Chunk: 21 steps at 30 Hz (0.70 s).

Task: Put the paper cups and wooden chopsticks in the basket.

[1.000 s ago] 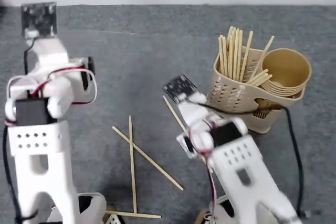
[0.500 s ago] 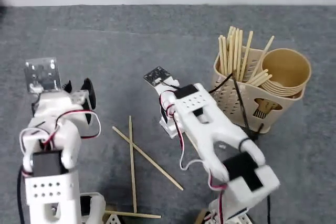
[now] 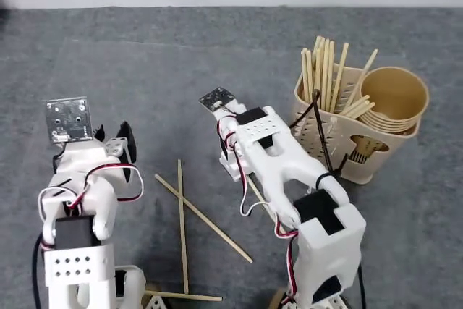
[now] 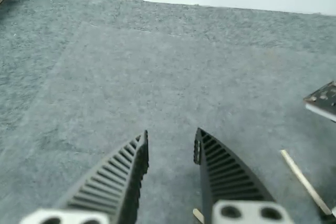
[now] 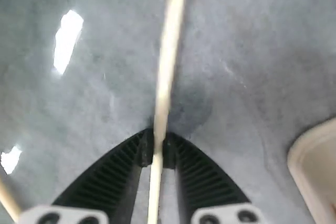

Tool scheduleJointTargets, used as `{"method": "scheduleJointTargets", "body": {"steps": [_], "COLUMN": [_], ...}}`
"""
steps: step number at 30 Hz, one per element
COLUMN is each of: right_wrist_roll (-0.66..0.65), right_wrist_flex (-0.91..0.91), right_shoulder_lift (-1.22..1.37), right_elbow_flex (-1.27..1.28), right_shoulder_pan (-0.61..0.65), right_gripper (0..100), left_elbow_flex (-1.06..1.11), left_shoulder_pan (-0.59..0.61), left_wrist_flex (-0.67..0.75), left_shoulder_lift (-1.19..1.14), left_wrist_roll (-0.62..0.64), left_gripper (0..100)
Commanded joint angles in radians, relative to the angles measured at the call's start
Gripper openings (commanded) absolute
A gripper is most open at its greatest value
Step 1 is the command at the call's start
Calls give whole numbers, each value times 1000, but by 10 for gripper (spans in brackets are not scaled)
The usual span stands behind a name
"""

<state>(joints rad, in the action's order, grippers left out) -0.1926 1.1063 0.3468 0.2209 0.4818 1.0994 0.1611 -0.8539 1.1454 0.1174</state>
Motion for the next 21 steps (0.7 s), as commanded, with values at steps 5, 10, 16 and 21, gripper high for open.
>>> {"method": "scheduleJointTargets", "body": {"steps": [5,10,16,21], "right_wrist_roll": [6,8,8,8], "right_wrist_flex": [58,163,251,295], "right_shoulder_lift": [-67,-271,-578,-776], "right_elbow_flex": [-26,-28,-58,-183], "right_shoulder_pan": [28,33,27,13], "right_gripper": [7,7,7,7], "left_elbow_flex": [4,33,77,81], "left_shoulder_pan": [-5,2,2,0], "left_wrist_flex": [28,57,109,107], "left_shoulder_lift": [26,26,26,26], "left_wrist_roll": [-5,35,43,43], "left_gripper": [143,141,141,141]}}
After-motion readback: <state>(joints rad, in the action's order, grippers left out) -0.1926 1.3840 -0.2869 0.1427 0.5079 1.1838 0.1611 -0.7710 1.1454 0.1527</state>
